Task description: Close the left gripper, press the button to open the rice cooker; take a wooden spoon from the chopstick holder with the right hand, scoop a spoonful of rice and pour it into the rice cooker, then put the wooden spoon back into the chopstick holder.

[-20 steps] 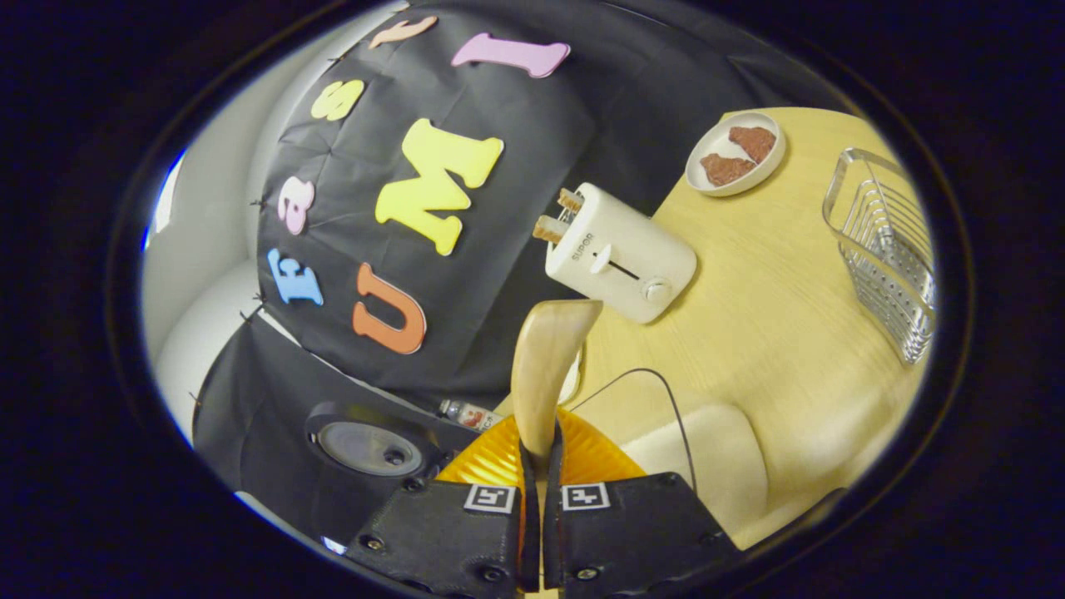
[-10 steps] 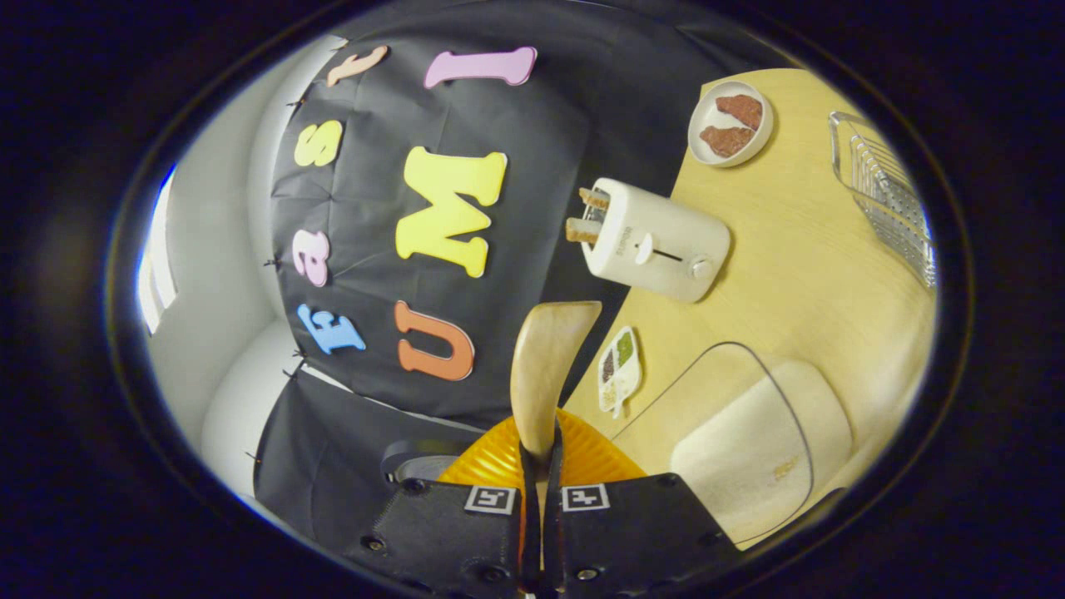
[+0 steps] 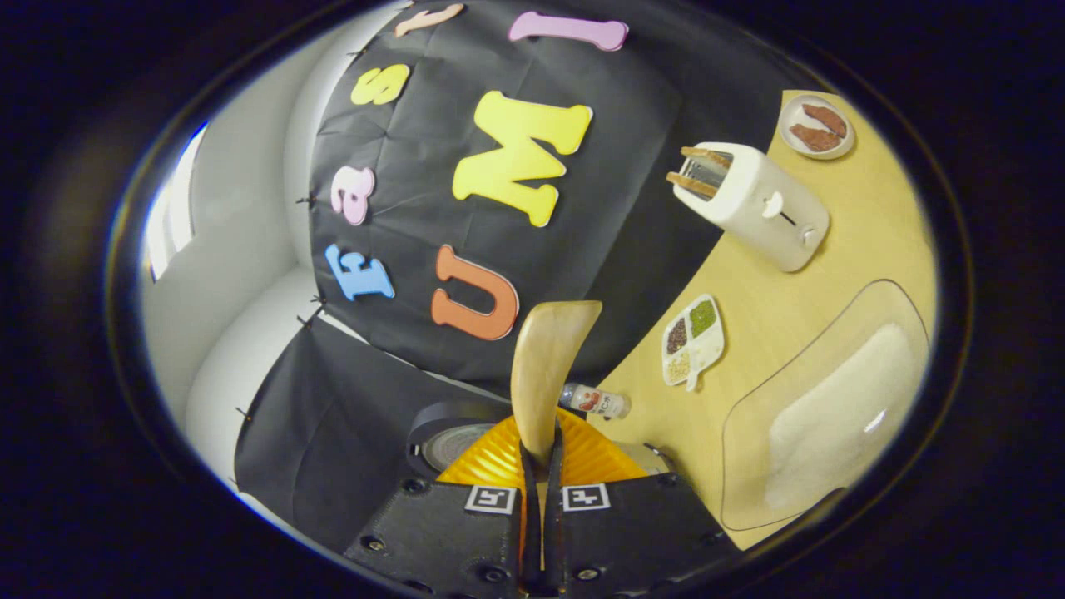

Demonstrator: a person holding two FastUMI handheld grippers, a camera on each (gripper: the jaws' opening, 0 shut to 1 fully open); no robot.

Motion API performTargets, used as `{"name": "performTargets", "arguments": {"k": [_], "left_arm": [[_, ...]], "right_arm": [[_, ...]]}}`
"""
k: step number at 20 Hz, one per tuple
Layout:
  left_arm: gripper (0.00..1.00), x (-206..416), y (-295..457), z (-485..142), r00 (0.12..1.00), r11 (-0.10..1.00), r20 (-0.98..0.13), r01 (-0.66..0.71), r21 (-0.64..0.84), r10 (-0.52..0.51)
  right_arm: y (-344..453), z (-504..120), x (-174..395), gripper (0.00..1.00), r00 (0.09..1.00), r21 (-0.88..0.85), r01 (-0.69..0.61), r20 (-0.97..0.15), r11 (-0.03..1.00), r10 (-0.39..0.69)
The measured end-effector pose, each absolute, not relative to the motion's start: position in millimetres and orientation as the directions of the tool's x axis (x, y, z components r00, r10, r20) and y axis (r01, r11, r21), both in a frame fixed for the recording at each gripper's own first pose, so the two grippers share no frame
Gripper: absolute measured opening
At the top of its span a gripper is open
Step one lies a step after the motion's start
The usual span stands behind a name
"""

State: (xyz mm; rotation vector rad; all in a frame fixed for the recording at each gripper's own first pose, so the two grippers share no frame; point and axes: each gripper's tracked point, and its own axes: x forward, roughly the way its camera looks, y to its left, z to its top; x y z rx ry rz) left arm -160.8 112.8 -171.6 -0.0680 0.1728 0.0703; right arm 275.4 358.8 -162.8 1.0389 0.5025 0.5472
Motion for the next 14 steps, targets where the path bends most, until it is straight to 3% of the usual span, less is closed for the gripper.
{"name": "performTargets", "arguments": {"k": [9,11,12,14], "left_arm": [[0.96,-166.2,125.7,-175.2,0.984,0.995,-0.159,-0.086,-0.052,0.077],[0.96,-167.1,130.1,-179.4,0.983,0.993,-0.161,-0.097,-0.07,0.085],[0.96,-167.1,135.3,-183.7,0.98,0.991,-0.171,-0.113,-0.067,0.1],[0.96,-169.4,141.8,-190.1,0.976,0.99,-0.182,-0.131,-0.053,0.119]], "right_arm": [[456.7,-155.9,292.8,0.07,0.759,0.743,-0.291,-0.204,0.603,0.618],[469.3,-154.7,297.7,0.07,0.779,0.671,-0.323,-0.213,0.668,0.59],[476.9,-153.7,299.4,0.02,0.791,0.616,-0.35,-0.21,0.706,0.574],[491.2,-151.4,295.9,0.08,0.801,0.508,-0.409,-0.198,0.758,0.565]]}}
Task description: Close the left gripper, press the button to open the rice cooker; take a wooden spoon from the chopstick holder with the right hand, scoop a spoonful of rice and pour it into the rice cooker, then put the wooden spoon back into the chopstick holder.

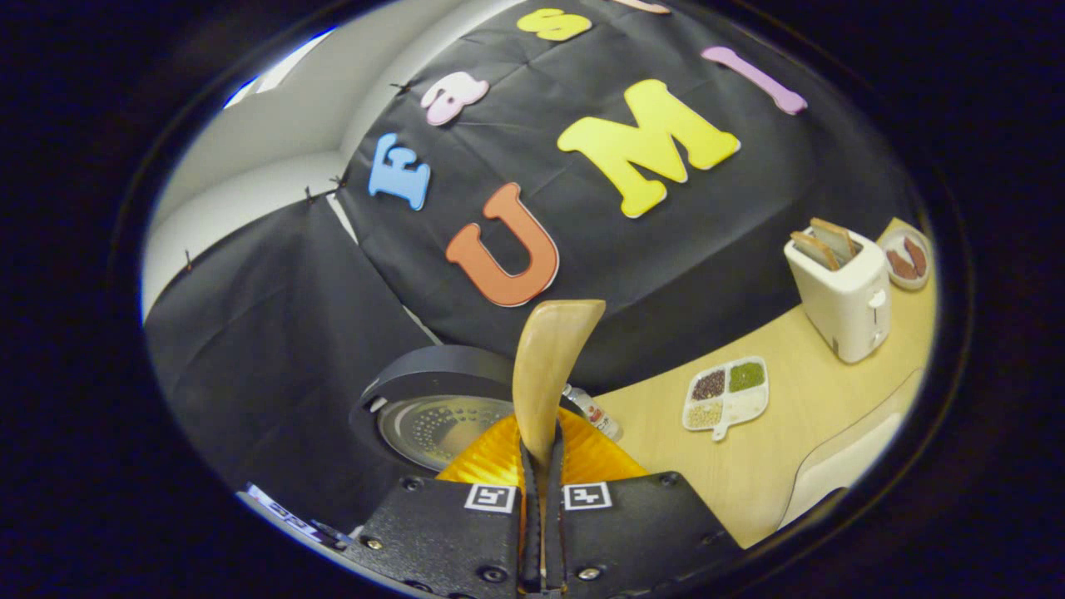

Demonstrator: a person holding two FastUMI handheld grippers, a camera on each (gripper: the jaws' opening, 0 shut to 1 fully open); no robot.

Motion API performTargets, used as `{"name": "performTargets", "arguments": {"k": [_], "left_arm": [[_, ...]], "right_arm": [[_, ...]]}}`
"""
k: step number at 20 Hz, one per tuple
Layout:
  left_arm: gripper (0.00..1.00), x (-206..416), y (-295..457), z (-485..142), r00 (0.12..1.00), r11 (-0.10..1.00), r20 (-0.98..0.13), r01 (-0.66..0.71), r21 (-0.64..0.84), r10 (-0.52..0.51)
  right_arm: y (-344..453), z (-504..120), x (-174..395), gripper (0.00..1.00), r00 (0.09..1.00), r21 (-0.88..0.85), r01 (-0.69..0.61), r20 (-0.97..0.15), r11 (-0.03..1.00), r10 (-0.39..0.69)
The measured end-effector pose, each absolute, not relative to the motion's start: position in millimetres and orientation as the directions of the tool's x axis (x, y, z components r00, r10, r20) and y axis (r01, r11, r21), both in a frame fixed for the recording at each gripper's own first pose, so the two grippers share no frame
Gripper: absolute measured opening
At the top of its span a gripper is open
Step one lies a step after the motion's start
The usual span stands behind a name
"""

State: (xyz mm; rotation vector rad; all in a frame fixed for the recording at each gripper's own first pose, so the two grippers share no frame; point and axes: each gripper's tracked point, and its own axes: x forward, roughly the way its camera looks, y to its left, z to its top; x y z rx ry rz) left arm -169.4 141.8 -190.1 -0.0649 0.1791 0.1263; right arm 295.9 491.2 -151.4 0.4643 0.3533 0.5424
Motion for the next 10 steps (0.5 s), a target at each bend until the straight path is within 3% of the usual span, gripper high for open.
{"name": "performTargets", "arguments": {"k": [6,7,8,10], "left_arm": [[0.96,-176.7,152.5,-198.0,0.973,0.986,-0.191,-0.145,-0.086,0.127],[0.96,-177.4,156.9,-199.1,0.971,0.984,-0.193,-0.158,-0.086,0.139],[0.96,-177.8,159.3,-200.3,0.97,0.982,-0.195,-0.167,-0.086,0.148],[0.96,-177.9,160.0,-205.7,0.966,0.982,-0.214,-0.165,-0.093,0.142]], "right_arm": [[524.6,-143.9,273.3,0.08,0.838,0.183,-0.506,-0.13,0.843,0.531],[529.2,-141.9,269.1,0.03,0.839,0.149,-0.512,-0.124,0.846,0.53],[534.7,-142.6,266.3,0.08,0.838,0.118,-0.521,-0.12,0.846,0.533],[544.8,-139.6,260.6,0.08,0.833,0.02,-0.543,-0.113,0.84,0.542]]}}
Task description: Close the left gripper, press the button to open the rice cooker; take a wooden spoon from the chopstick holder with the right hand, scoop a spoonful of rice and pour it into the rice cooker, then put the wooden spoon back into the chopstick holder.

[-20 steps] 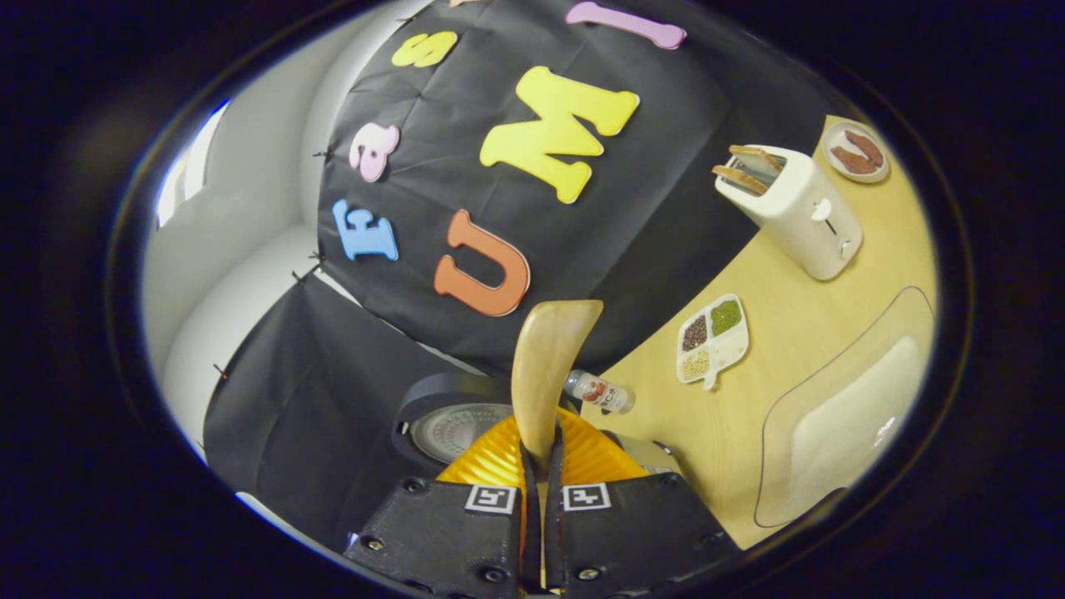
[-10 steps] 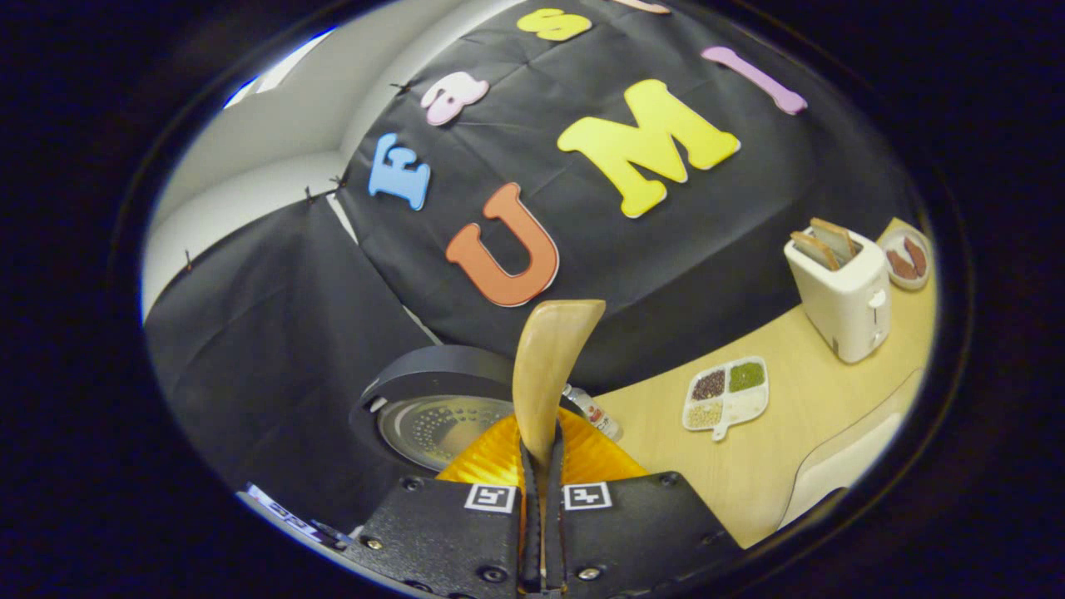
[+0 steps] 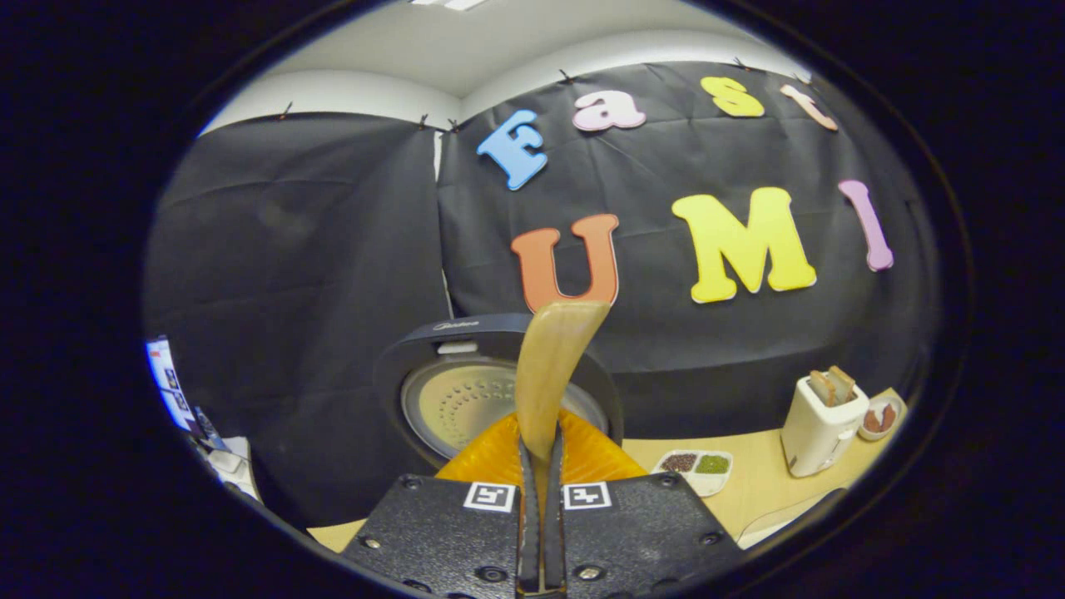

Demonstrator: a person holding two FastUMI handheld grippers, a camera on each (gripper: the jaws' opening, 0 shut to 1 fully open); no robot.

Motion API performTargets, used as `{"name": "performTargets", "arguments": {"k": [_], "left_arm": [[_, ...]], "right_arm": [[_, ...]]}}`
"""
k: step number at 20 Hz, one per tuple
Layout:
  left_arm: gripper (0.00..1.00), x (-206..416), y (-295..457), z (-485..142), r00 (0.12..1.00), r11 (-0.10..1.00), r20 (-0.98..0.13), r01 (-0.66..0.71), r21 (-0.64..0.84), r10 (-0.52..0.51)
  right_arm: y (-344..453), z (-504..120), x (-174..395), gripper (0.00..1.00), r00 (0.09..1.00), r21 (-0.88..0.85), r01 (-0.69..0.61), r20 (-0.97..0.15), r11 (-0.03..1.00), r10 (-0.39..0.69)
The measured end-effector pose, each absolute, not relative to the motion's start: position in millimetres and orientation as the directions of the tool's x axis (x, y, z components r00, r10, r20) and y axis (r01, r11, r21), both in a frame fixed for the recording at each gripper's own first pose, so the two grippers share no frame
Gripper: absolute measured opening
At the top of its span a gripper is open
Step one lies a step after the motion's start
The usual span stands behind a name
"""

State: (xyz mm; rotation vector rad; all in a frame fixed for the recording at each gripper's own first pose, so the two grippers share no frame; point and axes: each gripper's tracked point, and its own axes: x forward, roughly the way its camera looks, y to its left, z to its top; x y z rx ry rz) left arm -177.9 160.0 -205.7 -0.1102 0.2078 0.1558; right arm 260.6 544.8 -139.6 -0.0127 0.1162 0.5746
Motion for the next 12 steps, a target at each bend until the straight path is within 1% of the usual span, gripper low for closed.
{"name": "performTargets", "arguments": {"k": [1,2,5,8,12], "left_arm": [[0.94,-178.4,160.1,-205.9,0.966,0.982,-0.215,-0.166,-0.092,0.143],[0.95,-179.6,160.2,-204.2,0.967,0.982,-0.211,-0.165,-0.091,0.143],[0.94,-179.0,155.4,-201.9,0.971,0.983,-0.201,-0.155,-0.102,0.132],[0.95,-179.9,154.9,-200.2,0.97,0.984,-0.202,-0.153,-0.09,0.132],[0.95,-180.5,149.3,-199.0,0.97,0.987,-0.207,-0.145,-0.076,0.127]], "right_arm": [[551.0,-139.0,254.8,0.1,0.824,-0.03,-0.561,-0.108,0.827,0.556],[556.9,-138.1,250.2,0.1,0.814,-0.092,-0.58,-0.1,0.809,0.572],[567.9,-140.4,237.7,0.1,0.808,-0.258,-0.583,-0.088,0.77,0.582],[570.3,-148.4,233.5,0.1,0.812,-0.326,-0.572,-0.094,0.753,0.576],[549.0,-141.8,240.0,0.1,0.855,-0.339,-0.503,-0.065,0.795,0.514]]}}
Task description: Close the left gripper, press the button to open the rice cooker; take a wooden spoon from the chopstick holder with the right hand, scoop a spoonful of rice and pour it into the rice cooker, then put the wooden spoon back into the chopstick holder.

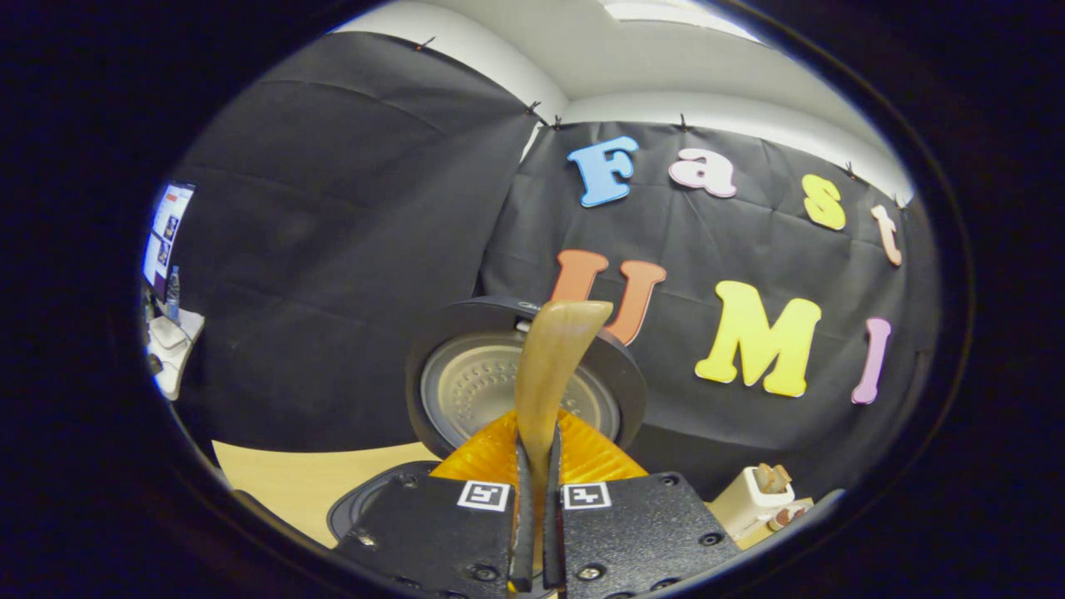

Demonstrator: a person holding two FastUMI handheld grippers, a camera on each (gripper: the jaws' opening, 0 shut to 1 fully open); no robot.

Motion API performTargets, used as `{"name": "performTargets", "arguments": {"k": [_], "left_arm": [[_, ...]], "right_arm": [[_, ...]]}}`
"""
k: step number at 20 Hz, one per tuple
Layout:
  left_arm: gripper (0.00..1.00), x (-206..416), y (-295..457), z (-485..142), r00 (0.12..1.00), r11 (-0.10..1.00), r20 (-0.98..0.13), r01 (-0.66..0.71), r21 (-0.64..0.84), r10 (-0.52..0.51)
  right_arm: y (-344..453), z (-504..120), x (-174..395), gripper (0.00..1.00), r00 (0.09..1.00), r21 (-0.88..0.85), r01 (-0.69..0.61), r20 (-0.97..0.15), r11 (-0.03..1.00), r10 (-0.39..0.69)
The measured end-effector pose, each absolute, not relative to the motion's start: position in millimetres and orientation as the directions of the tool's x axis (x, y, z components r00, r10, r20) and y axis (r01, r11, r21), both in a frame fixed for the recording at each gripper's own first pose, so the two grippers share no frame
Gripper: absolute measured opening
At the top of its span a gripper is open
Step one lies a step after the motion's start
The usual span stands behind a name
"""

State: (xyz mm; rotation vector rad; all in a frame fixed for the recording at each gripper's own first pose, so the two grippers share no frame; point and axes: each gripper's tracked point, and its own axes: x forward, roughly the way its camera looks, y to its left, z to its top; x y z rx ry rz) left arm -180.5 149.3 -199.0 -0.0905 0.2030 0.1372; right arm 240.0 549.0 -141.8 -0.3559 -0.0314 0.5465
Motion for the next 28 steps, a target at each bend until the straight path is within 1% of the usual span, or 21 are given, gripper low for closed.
{"name": "performTargets", "arguments": {"k": [3,6,9,14,18,21,25,28], "left_arm": [[0.95,-175.1,145.3,-192.9,0.974,0.987,-0.194,-0.135,-0.088,0.116],[0.95,-169.8,141.2,-187.7,0.973,0.983,-0.192,-0.149,-0.111,0.126],[0.94,-165.8,130.0,-180.6,0.978,0.984,-0.178,-0.132,-0.115,0.111],[0.94,-159.2,119.0,-177.8,0.977,0.99,-0.185,-0.123,-0.072,0.108],[0.95,-149.8,105.6,-177.5,0.98,0.992,-0.182,-0.101,-0.074,0.086],[0.95,-144.4,99.3,-174.7,0.978,0.994,-0.189,-0.097,-0.049,0.086],[0.95,-138.3,93.2,-156.3,0.985,0.996,-0.156,-0.081,-0.027,0.076],[0.94,-129.0,93.3,-145.0,0.987,0.995,-0.137,-0.092,-0.021,0.089]], "right_arm": [[526.5,-131.7,249.2,0.1,0.875,-0.321,-0.472,-0.051,0.821,0.482],[484.1,-112.7,264.5,0.1,0.92,-0.28,-0.38,-0.015,0.882,0.391],[444.1,-98.9,276.3,0.11,0.94,-0.23,-0.334,-0.014,0.914,0.341],[337.0,-72.0,304.2,0.11,0.979,-0.188,-0.187,0.041,0.964,0.198],[249.4,-64.6,316.5,0.11,0.993,-0.13,-0.104,0.047,0.986,0.111],[189.4,-54.6,320.5,0.11,0.996,-0.073,-0.074,0.043,0.995,0.078],[124.7,-40.2,315.1,0.1,0.996,-0.084,-0.05,0.071,0.995,0.056],[94.8,-47.9,294.6,0.11,0.995,-0.111,-0.077,0.057,0.991,0.084]]}}
